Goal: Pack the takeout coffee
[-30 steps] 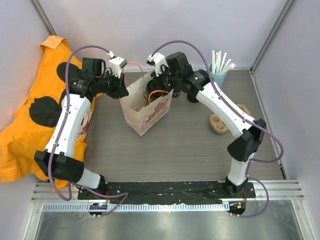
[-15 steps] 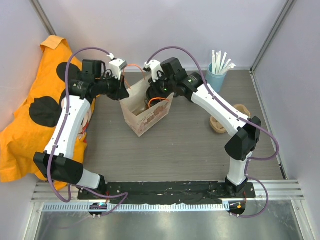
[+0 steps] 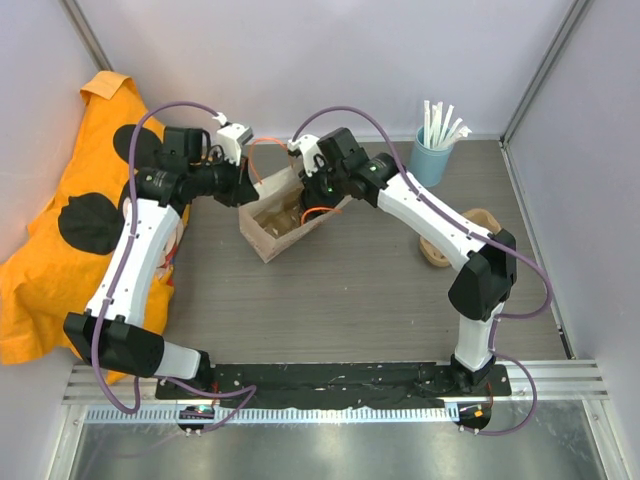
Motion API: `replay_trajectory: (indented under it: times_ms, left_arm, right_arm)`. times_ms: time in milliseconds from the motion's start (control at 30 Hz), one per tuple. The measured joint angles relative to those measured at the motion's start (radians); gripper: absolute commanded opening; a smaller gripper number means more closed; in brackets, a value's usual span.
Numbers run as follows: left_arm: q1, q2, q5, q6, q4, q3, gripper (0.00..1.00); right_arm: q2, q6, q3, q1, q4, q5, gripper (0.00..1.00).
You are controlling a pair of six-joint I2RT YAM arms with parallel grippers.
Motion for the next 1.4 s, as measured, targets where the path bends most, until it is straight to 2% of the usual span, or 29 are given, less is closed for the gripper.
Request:
replay_trajectory:
  times_ms: [500,867,1400]
  left_arm:
    - [-0.034,0.0,0.042,-0.058,0.055,-0.064,0.0]
    - [-0.035,0.0,0.006,-0.127,0.082,-0.076,0.01]
    - [-0.035,-0.003,-0.011,-0.157,0.127,-0.097,0.01]
  right_arm:
    - [0.0,-0.005,-0.084,0.002,0.061,0.056,0.01]
    - [0.0,-0.025,-0.123,0.004,0.134,0.117,0.01]
    - [0.0,-0.023,-0.124,0.004,0.167,0.124,0.01]
